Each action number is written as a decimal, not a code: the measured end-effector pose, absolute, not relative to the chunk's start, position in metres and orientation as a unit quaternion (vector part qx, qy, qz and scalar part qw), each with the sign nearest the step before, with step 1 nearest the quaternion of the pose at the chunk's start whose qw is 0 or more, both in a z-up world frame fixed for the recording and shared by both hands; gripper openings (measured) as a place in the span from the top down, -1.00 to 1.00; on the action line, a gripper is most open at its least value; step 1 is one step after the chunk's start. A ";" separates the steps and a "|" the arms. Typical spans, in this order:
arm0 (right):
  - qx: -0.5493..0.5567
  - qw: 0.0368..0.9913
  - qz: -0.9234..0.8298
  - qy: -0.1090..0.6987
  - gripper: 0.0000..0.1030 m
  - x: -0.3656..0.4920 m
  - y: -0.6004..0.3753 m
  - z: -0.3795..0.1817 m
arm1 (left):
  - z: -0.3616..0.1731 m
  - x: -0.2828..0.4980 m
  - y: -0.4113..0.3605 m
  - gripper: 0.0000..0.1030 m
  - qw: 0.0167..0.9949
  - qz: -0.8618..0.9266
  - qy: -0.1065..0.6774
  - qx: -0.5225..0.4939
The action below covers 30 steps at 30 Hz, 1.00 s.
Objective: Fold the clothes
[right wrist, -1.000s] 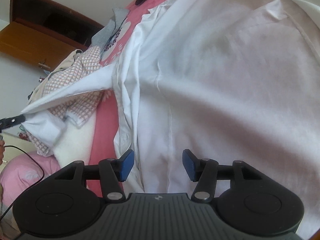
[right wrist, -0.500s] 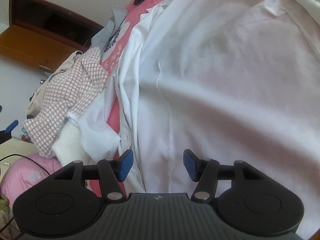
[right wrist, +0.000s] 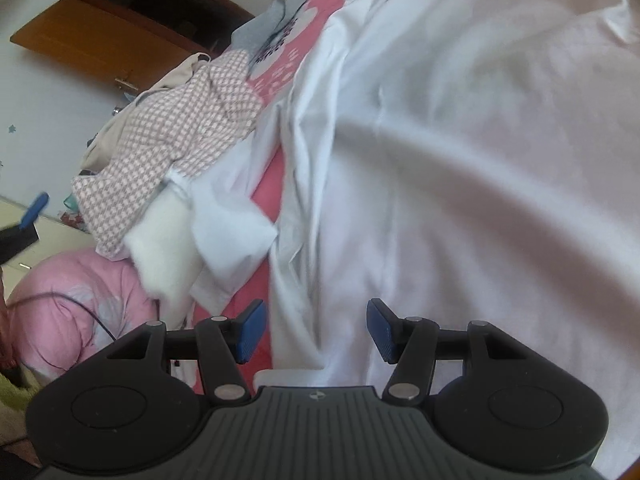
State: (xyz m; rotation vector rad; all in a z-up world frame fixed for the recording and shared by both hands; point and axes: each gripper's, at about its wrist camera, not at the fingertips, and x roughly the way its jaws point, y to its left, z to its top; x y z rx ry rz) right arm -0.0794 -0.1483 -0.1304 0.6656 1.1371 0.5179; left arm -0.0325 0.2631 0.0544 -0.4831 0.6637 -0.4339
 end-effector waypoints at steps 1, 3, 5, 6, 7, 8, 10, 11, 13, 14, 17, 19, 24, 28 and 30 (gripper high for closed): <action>0.312 0.759 0.233 0.522 -0.14 -0.082 -0.148 -0.129 | 0.049 -0.036 0.259 -1.00 0.891 -0.221 0.322 -0.231; 0.330 0.756 0.215 0.522 -0.14 -0.093 -0.150 -0.125 | 0.037 -0.042 0.250 -1.00 0.883 -0.242 0.334 -0.224; 0.342 0.756 0.199 0.522 -0.13 -0.106 -0.151 -0.119 | 0.022 -0.050 0.238 -1.00 0.876 -0.256 0.350 -0.212; 0.340 0.758 0.194 0.522 -0.12 -0.111 -0.150 -0.117 | 0.014 -0.055 0.232 -1.00 0.873 -0.261 0.359 -0.203; 0.329 0.762 0.190 0.525 -0.11 -0.116 -0.148 -0.114 | 0.005 -0.059 0.226 -1.00 0.869 -0.266 0.371 -0.191; 0.314 0.765 0.189 0.529 -0.11 -0.122 -0.145 -0.111 | -0.004 -0.065 0.221 -1.00 0.866 -0.270 0.380 -0.181; 0.280 0.769 0.191 0.542 -0.04 -0.131 -0.137 -0.108 | -0.023 -0.077 0.212 -1.00 0.862 -0.279 0.393 -0.158; 0.265 0.768 0.193 0.551 0.00 -0.135 -0.132 -0.109 | -0.032 -0.082 0.208 -1.00 0.861 -0.281 0.398 -0.145; 0.234 0.761 0.197 0.573 0.09 -0.140 -0.122 -0.112 | -0.053 -0.092 0.201 -0.98 0.861 -0.279 0.410 -0.117; 0.219 0.758 0.198 0.582 0.11 -0.143 -0.117 -0.114 | -0.063 -0.097 0.197 -0.96 0.860 -0.277 0.416 -0.102; 0.170 0.751 0.205 0.604 0.22 -0.148 -0.101 -0.119 | -0.088 -0.109 0.189 -0.86 0.857 -0.278 0.430 -0.056; 0.135 0.754 0.207 0.608 0.24 -0.149 -0.091 -0.121 | -0.100 -0.117 0.184 -0.82 0.854 -0.287 0.434 -0.034; 0.088 0.746 0.208 0.626 0.30 -0.147 -0.075 -0.135 | -0.117 -0.133 0.175 -0.54 0.842 -0.329 0.428 -0.003; 0.056 0.756 0.211 0.617 0.91 -0.151 -0.069 -0.133 | -0.127 -0.142 0.162 -0.32 0.829 -0.359 0.428 0.023; 0.064 0.767 0.209 0.603 0.94 -0.150 -0.073 -0.124 | -0.132 -0.147 0.155 -0.32 0.823 -0.370 0.428 0.039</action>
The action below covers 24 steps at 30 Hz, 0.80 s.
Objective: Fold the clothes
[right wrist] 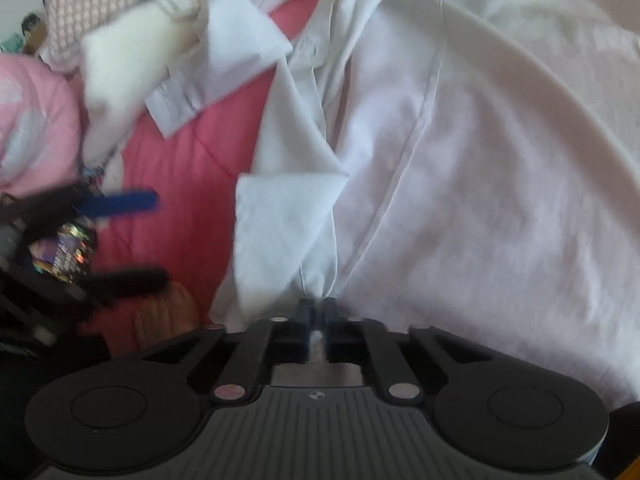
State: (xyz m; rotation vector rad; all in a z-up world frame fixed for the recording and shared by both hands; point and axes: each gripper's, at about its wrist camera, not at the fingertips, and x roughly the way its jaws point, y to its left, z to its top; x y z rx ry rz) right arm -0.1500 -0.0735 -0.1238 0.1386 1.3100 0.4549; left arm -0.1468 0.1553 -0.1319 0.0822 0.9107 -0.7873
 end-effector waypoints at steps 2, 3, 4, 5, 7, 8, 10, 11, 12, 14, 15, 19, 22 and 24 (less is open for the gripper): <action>0.066 0.787 0.200 0.580 0.94 -0.149 -0.082 -0.108 | -0.135 -0.151 0.148 -0.32 0.816 -0.382 0.430 0.052; 0.067 0.799 0.193 0.566 0.95 -0.148 -0.088 -0.098 | -0.137 -0.153 0.143 -0.33 0.812 -0.388 0.431 0.059; 0.072 0.810 0.184 0.552 0.95 -0.149 -0.095 -0.088 | -0.139 -0.154 0.139 -0.33 0.811 -0.390 0.431 0.068; 0.078 0.820 0.175 0.539 0.95 -0.149 -0.102 -0.078 | -0.140 -0.155 0.134 -0.33 0.810 -0.391 0.430 0.078; 0.092 0.839 0.158 0.513 0.95 -0.150 -0.118 -0.059 | -0.143 -0.158 0.125 -0.34 0.808 -0.395 0.427 0.093; 0.097 0.846 0.149 0.502 0.95 -0.152 -0.125 -0.050 | -0.143 -0.159 0.121 -0.36 0.807 -0.398 0.425 0.097; 0.105 0.861 0.131 0.480 0.95 -0.158 -0.139 -0.034 | -0.145 -0.160 0.112 -0.36 0.804 -0.403 0.424 0.105; 0.107 0.868 0.120 0.471 0.95 -0.160 -0.145 -0.030 | -0.146 -0.161 0.108 -0.36 0.803 -0.405 0.423 0.109; 0.110 0.871 0.109 0.466 0.95 -0.164 -0.151 -0.027 | -0.146 -0.162 0.104 -0.36 0.802 -0.407 0.423 0.114; 0.117 0.877 0.086 0.458 0.95 -0.171 -0.164 -0.023 | -0.148 -0.163 0.096 -0.36 0.800 -0.409 0.422 0.124; 0.120 0.879 0.075 0.455 0.95 -0.175 -0.171 -0.021 | -0.149 -0.164 0.093 -0.36 0.799 -0.408 0.421 0.132; 0.150 0.875 0.038 0.458 0.95 -0.188 -0.193 -0.023 | -0.151 -0.170 0.086 -0.35 0.799 -0.408 0.411 0.162; 0.169 0.866 0.021 0.470 0.95 -0.199 -0.206 -0.028 | -0.153 -0.172 0.084 -0.34 0.802 -0.399 0.405 0.183; 0.178 0.863 0.008 0.472 0.95 -0.207 -0.213 -0.028 | -0.153 -0.170 0.087 -0.34 0.803 -0.397 0.407 0.182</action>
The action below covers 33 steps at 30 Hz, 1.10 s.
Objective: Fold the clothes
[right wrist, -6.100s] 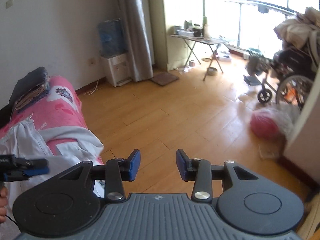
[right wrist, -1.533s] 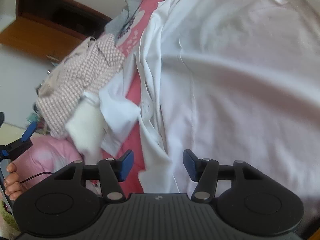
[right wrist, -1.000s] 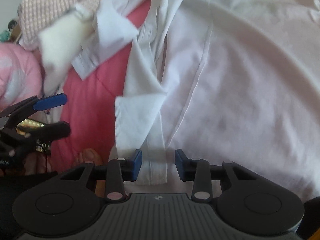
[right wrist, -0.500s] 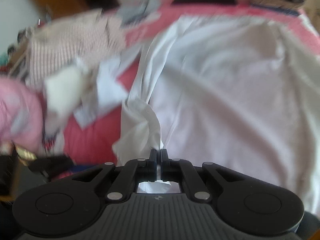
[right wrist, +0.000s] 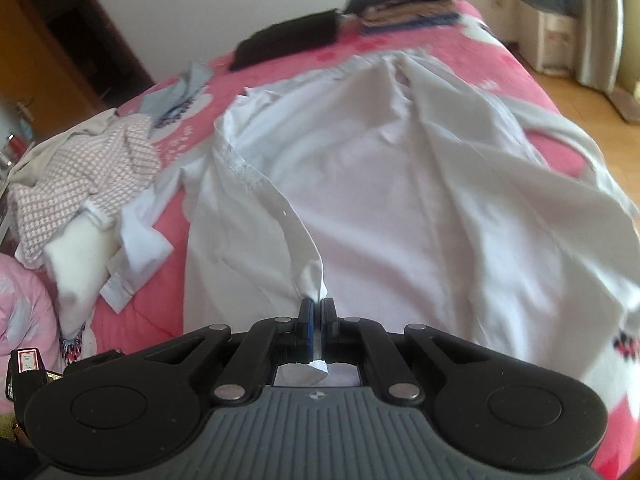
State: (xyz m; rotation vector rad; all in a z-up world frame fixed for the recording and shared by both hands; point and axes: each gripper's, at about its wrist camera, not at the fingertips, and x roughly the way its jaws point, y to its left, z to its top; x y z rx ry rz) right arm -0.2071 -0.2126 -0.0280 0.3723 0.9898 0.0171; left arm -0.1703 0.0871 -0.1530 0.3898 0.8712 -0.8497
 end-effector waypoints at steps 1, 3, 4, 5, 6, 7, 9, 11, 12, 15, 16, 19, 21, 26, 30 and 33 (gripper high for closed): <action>0.182 0.862 0.001 0.473 0.95 -0.211 -0.216 -0.028 | -0.152 -0.169 0.089 -0.34 0.803 -0.396 0.408 0.176; 0.193 0.860 -0.010 0.472 0.95 -0.218 -0.224 -0.028 | -0.150 -0.166 0.095 -0.33 0.803 -0.403 0.410 0.156; 0.202 0.859 -0.014 0.471 0.95 -0.220 -0.228 -0.028 | -0.148 -0.166 0.097 -0.32 0.803 -0.410 0.408 0.147; 0.209 0.858 -0.016 0.470 0.95 -0.221 -0.231 -0.028 | -0.146 -0.165 0.098 -0.28 0.802 -0.417 0.405 0.139; 0.214 0.857 -0.018 0.469 0.95 -0.222 -0.233 -0.029 | -0.143 -0.165 0.099 -0.27 0.801 -0.424 0.402 0.133; 0.218 0.856 -0.019 0.469 0.95 -0.222 -0.235 -0.029 | -0.141 -0.165 0.098 -0.24 0.798 -0.433 0.398 0.131; 0.226 0.854 -0.017 0.468 0.95 -0.220 -0.237 -0.031 | -0.139 -0.168 0.092 -0.14 0.791 -0.450 0.391 0.140; 0.234 0.852 -0.013 0.468 0.95 -0.218 -0.238 -0.032 | -0.140 -0.172 0.086 -0.06 0.778 -0.464 0.392 0.158; 0.235 0.853 -0.012 0.467 0.95 -0.217 -0.238 -0.032 | -0.141 -0.174 0.084 -0.03 0.767 -0.473 0.401 0.164; 0.237 0.854 -0.006 0.463 0.95 -0.214 -0.238 -0.032 | -0.144 -0.182 0.083 0.04 0.733 -0.501 0.424 0.176; 0.238 0.855 -0.004 0.461 0.95 -0.213 -0.238 -0.032 | -0.144 -0.185 0.084 0.04 0.723 -0.512 0.431 0.173; 0.242 0.856 0.002 0.457 0.95 -0.211 -0.238 -0.032 | -0.143 -0.188 0.091 0.04 0.687 -0.539 0.464 0.145; 0.250 0.855 0.007 0.455 0.95 -0.210 -0.239 -0.034 | -0.143 -0.180 0.098 0.04 0.680 -0.538 0.487 0.110; 0.264 0.850 0.016 0.456 0.95 -0.209 -0.239 -0.038 | -0.131 -0.169 0.110 0.04 0.728 -0.499 0.460 0.095; 0.263 0.851 0.022 0.454 0.95 -0.209 -0.235 -0.036 | -0.134 -0.179 0.094 0.03 0.732 -0.502 0.426 0.176; 0.261 0.853 0.024 0.452 0.95 -0.208 -0.233 -0.035 | -0.142 -0.183 0.089 0.02 0.725 -0.512 0.415 0.198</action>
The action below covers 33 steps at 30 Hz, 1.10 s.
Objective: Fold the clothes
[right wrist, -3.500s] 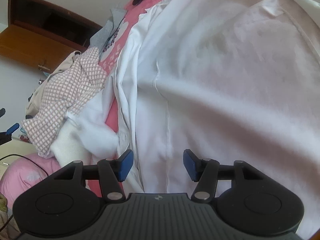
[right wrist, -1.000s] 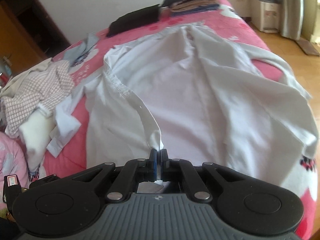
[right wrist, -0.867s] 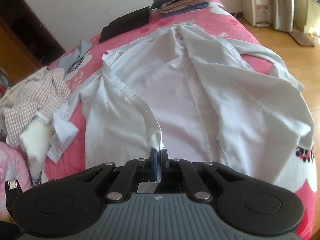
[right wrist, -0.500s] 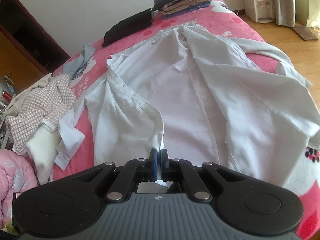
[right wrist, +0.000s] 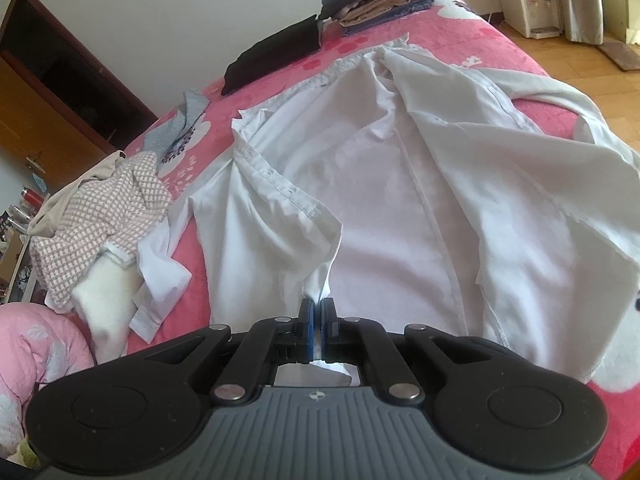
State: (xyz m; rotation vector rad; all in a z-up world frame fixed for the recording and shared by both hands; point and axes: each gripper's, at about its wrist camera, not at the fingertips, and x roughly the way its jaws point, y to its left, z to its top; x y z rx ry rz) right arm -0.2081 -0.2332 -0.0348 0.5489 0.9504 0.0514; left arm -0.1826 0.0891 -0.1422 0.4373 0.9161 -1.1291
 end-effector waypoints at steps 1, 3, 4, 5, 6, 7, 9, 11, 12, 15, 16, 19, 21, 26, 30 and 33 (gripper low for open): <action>0.260 0.853 0.025 0.452 0.95 -0.208 -0.232 -0.035 | -0.146 -0.182 0.089 0.02 0.723 -0.514 0.418 0.198; 0.259 0.852 0.027 0.453 0.95 -0.207 -0.231 -0.036 | -0.150 -0.180 0.092 0.03 0.711 -0.518 0.436 0.191; 0.259 0.852 0.028 0.454 0.95 -0.206 -0.230 -0.036 | -0.151 -0.179 0.094 0.03 0.703 -0.522 0.447 0.184; 0.259 0.852 0.028 0.454 0.95 -0.206 -0.229 -0.037 | -0.150 -0.178 0.096 0.03 0.693 -0.531 0.456 0.172; 0.259 0.852 0.029 0.454 0.95 -0.206 -0.229 -0.037 | -0.148 -0.177 0.100 0.03 0.679 -0.545 0.467 0.156; 0.259 0.852 0.029 0.454 0.94 -0.206 -0.228 -0.038 | -0.146 -0.176 0.104 0.04 0.664 -0.556 0.479 0.140; 0.262 0.850 0.028 0.455 0.94 -0.205 -0.229 -0.040 | -0.145 -0.175 0.111 0.05 0.640 -0.572 0.501 0.115; 0.268 0.848 0.028 0.456 0.94 -0.204 -0.230 -0.043 | -0.146 -0.174 0.114 0.05 0.628 -0.575 0.514 0.105; 0.271 0.847 0.028 0.456 0.94 -0.204 -0.231 -0.044 | -0.145 -0.173 0.115 0.05 0.637 -0.567 0.511 0.107; 0.277 0.846 0.030 0.455 0.94 -0.204 -0.231 -0.045 | -0.138 -0.170 0.116 0.05 0.686 -0.536 0.476 0.124; 0.278 0.846 0.030 0.454 0.94 -0.204 -0.232 -0.045 | -0.135 -0.170 0.116 0.05 0.702 -0.527 0.460 0.135; 0.278 0.846 0.032 0.453 0.94 -0.204 -0.231 -0.045 | -0.134 -0.172 0.106 0.05 0.712 -0.525 0.426 0.190; 0.279 0.847 0.034 0.452 0.94 -0.204 -0.231 -0.044 | -0.141 -0.176 0.096 0.05 0.700 -0.533 0.420 0.223; 0.285 0.846 0.039 0.449 0.94 -0.203 -0.229 -0.045 | -0.156 -0.179 0.089 0.11 0.652 -0.559 0.463 0.219; 0.293 0.844 0.039 0.447 0.94 -0.204 -0.230 -0.049 | -0.157 -0.177 0.099 0.21 0.607 -0.581 0.513 0.172; 0.302 0.840 0.038 0.449 0.94 -0.203 -0.232 -0.052 | -0.155 -0.175 0.106 0.21 0.606 -0.576 0.525 0.158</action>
